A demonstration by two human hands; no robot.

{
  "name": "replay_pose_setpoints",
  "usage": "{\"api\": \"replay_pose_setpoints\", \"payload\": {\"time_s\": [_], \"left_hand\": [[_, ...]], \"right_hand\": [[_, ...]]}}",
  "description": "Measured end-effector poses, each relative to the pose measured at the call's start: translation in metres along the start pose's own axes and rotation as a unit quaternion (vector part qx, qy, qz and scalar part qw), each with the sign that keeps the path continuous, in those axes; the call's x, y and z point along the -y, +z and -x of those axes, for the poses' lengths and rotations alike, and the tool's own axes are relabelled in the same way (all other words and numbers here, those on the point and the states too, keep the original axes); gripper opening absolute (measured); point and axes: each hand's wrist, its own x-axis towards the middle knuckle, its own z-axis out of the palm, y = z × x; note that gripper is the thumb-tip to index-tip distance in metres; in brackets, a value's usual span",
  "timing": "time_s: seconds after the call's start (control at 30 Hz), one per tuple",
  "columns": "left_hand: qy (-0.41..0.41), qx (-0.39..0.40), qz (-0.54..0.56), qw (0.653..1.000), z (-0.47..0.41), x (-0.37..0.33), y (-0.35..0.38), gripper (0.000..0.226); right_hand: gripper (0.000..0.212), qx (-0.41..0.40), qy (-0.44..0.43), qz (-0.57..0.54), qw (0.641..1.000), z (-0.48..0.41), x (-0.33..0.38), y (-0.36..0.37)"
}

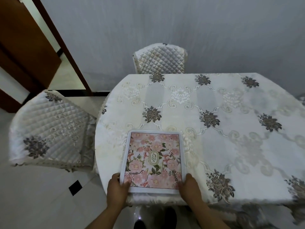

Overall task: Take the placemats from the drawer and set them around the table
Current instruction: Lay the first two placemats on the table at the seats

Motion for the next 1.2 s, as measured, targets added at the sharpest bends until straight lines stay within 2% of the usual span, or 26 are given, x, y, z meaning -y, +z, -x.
{"api": "replay_pose_setpoints", "payload": {"time_s": [0.13,0.3,0.4,0.5,0.57,0.77,0.87,1.03,1.2], "left_hand": [[0.046,-0.017,-0.096,0.994,-0.006,0.008,0.006,0.025],[0.074,-0.017,-0.145,0.987,-0.006,0.012,0.003,0.023],[0.019,0.005,-0.087,0.996,0.003,0.001,0.002,0.034],[-0.074,0.005,-0.101,0.992,0.006,-0.005,-0.002,0.053],[-0.077,0.020,-0.095,0.992,0.004,-0.006,-0.007,0.047],[-0.017,0.019,-0.051,0.998,0.005,-0.008,-0.022,0.012],[0.000,0.039,-0.033,0.999,0.010,-0.017,-0.030,0.015],[0.093,0.034,0.034,0.995,0.018,-0.055,-0.049,0.018],[0.144,0.062,0.099,0.983,0.043,-0.105,-0.034,0.015]], "right_hand": [[0.023,-0.046,-0.010,0.035,0.998,0.008,0.004,0.002],[0.018,-0.088,-0.017,0.072,0.993,0.021,0.014,0.006],[0.013,-0.088,0.000,0.068,0.994,0.028,0.017,0.009],[0.011,-0.075,0.020,0.048,0.996,0.032,0.016,0.010],[0.007,-0.069,0.027,0.047,0.996,0.034,0.012,0.009],[0.006,-0.075,0.016,0.044,0.996,0.037,0.007,0.007],[0.012,-0.109,-0.020,0.030,0.993,0.044,0.015,-0.003],[0.019,-0.178,-0.079,0.001,0.981,0.052,0.019,-0.059],[0.022,-0.224,-0.076,0.000,0.972,0.057,-0.004,-0.126]]}}
